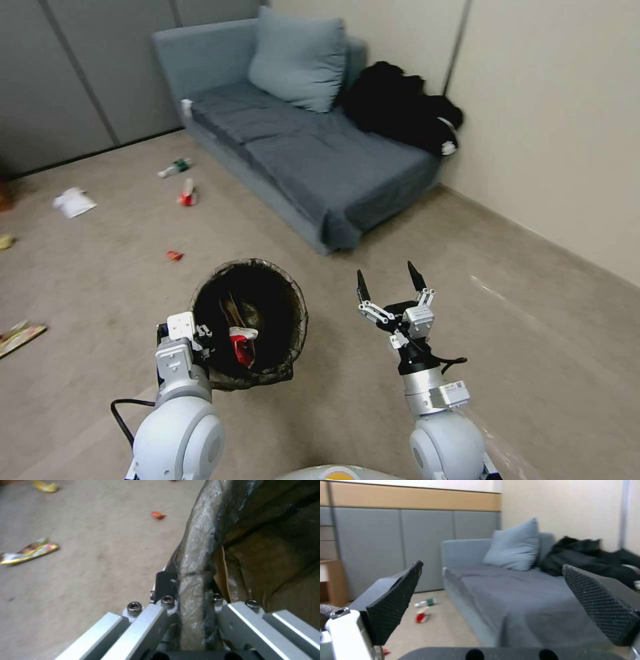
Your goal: Pick up the trash bin, then pick up the garbage from the floor and place it into the trash bin.
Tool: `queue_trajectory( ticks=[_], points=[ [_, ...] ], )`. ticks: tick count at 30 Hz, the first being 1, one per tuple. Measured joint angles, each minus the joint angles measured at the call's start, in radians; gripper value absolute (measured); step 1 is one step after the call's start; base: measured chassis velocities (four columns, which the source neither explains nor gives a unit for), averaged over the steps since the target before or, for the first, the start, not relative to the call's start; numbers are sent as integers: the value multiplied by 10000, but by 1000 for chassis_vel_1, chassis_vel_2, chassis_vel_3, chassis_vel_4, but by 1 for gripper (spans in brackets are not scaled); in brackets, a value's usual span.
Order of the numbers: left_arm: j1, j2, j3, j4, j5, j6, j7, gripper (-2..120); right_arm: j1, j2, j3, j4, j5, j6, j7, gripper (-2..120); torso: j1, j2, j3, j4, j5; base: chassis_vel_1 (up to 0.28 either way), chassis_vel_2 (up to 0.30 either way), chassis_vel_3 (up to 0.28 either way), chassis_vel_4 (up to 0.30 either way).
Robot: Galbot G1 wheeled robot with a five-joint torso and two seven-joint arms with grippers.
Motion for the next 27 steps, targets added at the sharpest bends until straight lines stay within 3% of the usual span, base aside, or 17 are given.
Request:
queue_trajectory(
  ticks=[27],
  points=[
    [221,81,53,-172,160,0,114,0,48,55,-108,99,12,-83,-6,100,0,0,0,0,0,129,128,122,128]
  ],
)
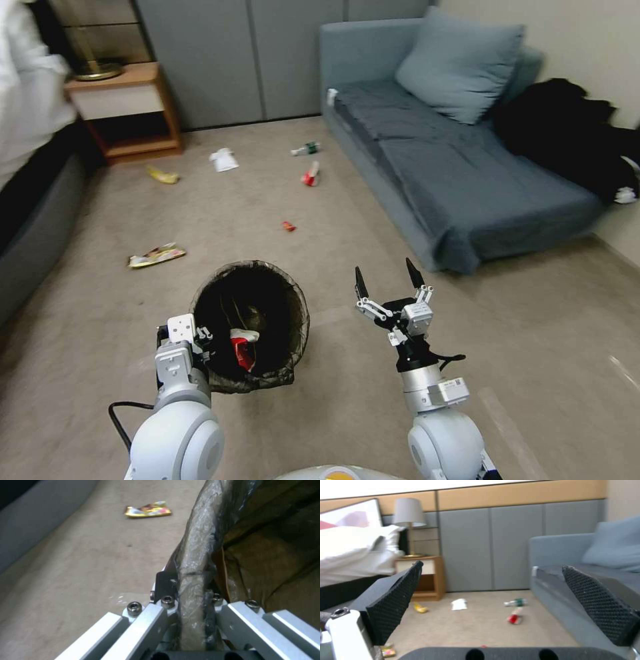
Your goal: Pick up the trash bin, then pick up the garbage from the floor and place it into the trash bin.
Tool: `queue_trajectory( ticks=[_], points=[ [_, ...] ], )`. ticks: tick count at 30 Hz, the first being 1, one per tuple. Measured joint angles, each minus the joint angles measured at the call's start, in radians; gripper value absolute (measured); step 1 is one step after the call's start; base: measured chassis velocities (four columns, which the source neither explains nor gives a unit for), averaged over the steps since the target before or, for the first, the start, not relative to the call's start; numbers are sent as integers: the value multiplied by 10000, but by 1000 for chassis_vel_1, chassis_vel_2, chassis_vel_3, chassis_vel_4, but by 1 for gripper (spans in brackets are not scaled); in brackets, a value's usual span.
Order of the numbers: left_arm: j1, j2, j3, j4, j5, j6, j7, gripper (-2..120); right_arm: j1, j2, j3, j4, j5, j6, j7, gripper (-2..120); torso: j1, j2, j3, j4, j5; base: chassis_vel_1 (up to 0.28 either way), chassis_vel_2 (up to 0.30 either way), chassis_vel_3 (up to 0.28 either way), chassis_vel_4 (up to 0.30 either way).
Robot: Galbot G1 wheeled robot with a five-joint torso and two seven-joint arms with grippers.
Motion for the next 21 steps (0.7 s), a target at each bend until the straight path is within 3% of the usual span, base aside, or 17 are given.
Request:
queue_trajectory(
  ticks=[7,21],
  points=[
    [6,-14,12,124,129,-140,83,0,-24,15,-3,32,-9,4,-11,100,0,0,0,1,0,74,79,92,88],
    [-74,1,69,210,158,-152,103,0,-12,15,79,99,6,19,-32,100,0,0,0,-2,0,0,0,0,0]
  ],
)
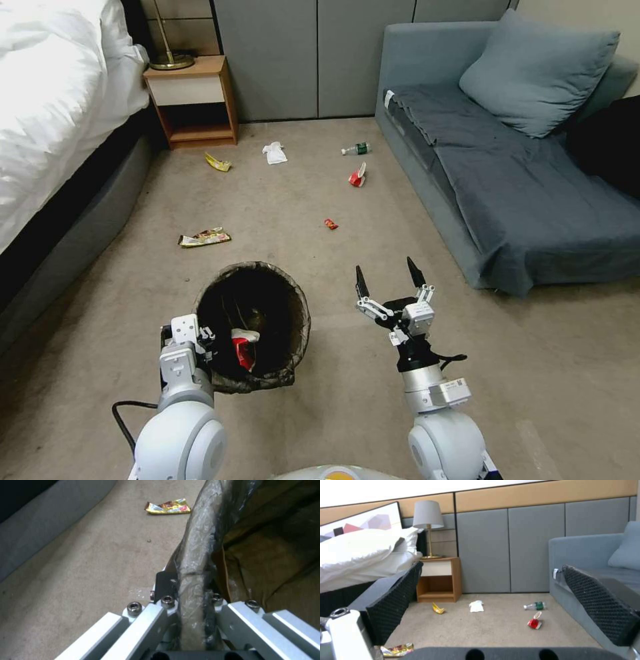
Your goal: Pick up the trash bin, then pick up the garbage from the floor and place it into the trash bin.
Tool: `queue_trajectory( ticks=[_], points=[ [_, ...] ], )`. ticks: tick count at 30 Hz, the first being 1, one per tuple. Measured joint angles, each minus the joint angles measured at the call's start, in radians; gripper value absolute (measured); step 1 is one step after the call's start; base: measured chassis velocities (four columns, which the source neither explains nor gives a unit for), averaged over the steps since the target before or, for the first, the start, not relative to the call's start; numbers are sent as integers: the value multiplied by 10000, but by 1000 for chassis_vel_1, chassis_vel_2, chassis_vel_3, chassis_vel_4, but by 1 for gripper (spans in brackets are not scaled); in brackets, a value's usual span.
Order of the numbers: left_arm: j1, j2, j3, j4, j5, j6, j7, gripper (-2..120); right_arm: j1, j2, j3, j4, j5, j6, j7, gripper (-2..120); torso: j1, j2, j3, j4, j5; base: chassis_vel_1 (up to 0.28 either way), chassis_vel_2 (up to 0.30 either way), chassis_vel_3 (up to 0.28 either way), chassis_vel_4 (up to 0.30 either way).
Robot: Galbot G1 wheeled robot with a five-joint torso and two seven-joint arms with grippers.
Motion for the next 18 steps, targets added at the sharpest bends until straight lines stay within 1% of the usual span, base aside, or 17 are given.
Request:
queue_trajectory(
  ticks=[15,18],
  points=[
    [-21,36,-36,-38,-33,29,0,0,28,34,88,-13,8,-1,-13,100,0,0,0,1,0,0,0,0,0],
    [-18,31,-47,-45,-33,30,1,0,23,36,87,-22,1,-1,-12,100,-1,0,-1,1,0,-57,42,48,-72]
  ],
)
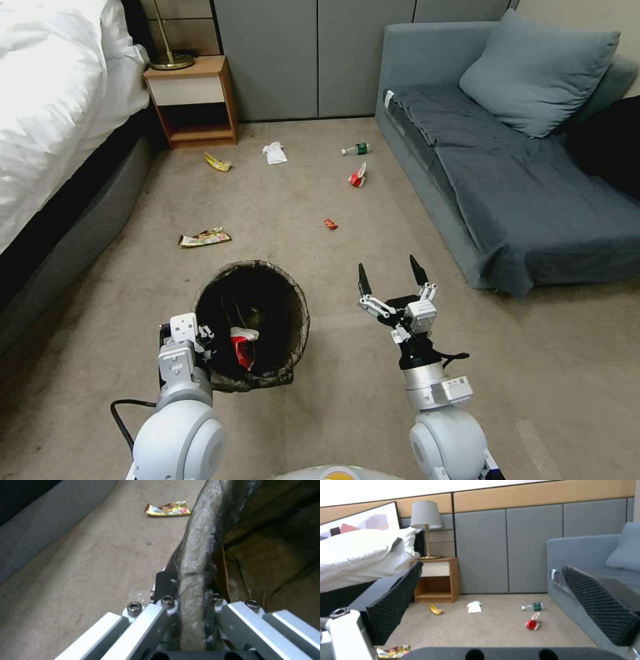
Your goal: Pick up the trash bin, then pick up the garbage from the floor and place it into the trash bin.
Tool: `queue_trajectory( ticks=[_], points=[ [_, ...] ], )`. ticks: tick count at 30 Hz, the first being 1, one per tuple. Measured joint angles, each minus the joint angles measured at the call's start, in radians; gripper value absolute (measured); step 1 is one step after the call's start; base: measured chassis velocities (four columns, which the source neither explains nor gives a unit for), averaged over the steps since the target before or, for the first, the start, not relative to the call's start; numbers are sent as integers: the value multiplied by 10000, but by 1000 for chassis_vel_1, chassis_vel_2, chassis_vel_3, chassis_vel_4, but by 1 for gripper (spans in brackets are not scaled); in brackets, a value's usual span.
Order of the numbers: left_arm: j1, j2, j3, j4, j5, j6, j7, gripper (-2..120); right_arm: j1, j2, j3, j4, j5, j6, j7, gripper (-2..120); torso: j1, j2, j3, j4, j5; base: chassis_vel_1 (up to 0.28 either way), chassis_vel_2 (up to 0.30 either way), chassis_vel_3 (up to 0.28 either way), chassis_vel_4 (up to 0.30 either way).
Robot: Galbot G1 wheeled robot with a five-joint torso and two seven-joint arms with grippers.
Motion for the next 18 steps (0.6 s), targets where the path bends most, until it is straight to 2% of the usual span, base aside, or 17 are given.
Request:
queue_trajectory(
  ticks=[18],
  points=[
    [25,-5,-3,-41,32,8,-32,0,-68,-22,-3,35,-15,-13,-2,100,1,0,1,0,0,-129,124,127,-133]
  ],
)
